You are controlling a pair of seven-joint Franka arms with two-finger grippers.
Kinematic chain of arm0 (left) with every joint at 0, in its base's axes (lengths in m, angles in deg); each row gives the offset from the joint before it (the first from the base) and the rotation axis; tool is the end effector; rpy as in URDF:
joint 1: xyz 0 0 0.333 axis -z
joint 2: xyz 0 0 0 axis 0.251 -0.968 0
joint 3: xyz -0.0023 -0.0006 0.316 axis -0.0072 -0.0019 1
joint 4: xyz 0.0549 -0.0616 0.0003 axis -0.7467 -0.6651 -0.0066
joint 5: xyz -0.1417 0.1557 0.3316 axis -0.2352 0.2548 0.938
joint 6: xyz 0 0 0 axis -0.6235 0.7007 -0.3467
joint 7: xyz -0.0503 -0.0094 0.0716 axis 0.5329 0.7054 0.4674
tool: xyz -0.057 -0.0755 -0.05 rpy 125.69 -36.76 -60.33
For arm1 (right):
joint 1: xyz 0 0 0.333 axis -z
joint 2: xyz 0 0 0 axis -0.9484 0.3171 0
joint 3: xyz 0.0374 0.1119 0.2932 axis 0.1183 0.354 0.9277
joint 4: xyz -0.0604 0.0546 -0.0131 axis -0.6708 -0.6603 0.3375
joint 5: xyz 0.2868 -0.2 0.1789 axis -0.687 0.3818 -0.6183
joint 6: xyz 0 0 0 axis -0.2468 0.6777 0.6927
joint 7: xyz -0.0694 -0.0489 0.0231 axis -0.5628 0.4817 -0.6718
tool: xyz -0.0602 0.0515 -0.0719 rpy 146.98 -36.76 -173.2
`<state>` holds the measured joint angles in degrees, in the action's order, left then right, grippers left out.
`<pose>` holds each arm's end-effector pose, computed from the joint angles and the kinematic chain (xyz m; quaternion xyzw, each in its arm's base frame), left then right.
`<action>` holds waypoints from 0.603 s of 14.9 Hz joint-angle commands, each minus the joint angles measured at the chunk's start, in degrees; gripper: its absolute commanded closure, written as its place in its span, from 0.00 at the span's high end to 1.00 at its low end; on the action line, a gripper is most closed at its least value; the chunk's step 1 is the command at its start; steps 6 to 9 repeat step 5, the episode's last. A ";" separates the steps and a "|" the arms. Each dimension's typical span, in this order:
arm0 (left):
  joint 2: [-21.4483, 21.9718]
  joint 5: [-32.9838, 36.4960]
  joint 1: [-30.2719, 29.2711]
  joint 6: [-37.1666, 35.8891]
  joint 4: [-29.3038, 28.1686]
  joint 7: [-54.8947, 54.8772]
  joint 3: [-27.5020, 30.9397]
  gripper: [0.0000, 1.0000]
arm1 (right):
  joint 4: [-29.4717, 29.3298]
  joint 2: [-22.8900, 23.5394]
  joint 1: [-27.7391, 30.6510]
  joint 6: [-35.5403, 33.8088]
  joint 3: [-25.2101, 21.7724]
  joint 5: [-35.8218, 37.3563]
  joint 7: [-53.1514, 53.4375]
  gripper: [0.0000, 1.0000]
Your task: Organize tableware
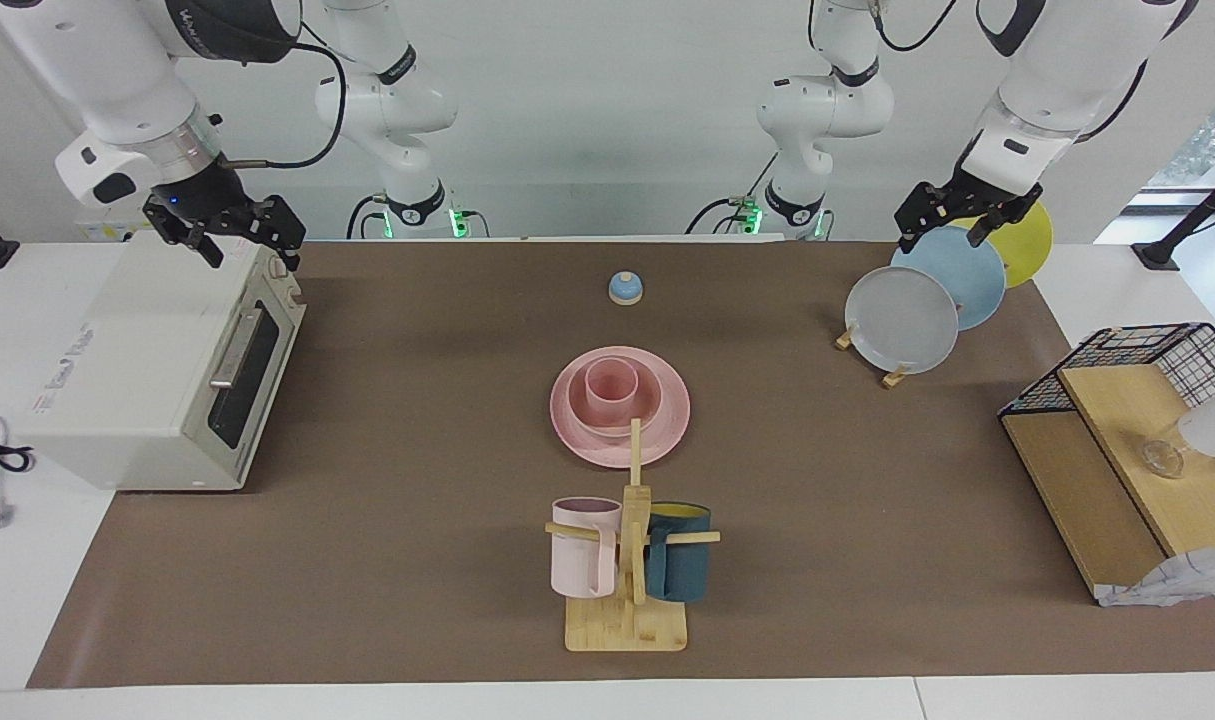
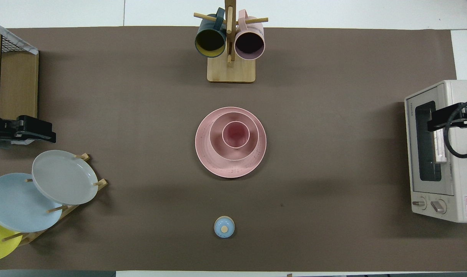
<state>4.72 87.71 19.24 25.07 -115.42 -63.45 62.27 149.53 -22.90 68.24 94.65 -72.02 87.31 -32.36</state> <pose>0.5146 -0.0521 0.6228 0.9989 0.0146 -0.0422 0.0142 0.5381 -0.0384 0.6198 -0.9982 0.0417 0.0424 0.0016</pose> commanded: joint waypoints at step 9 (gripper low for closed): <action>0.83 -1.06 -1.10 0.24 -0.82 -3.25 -0.48 1.00 | 1.18 -1.04 0.72 0.68 0.25 -1.47 -0.95 1.00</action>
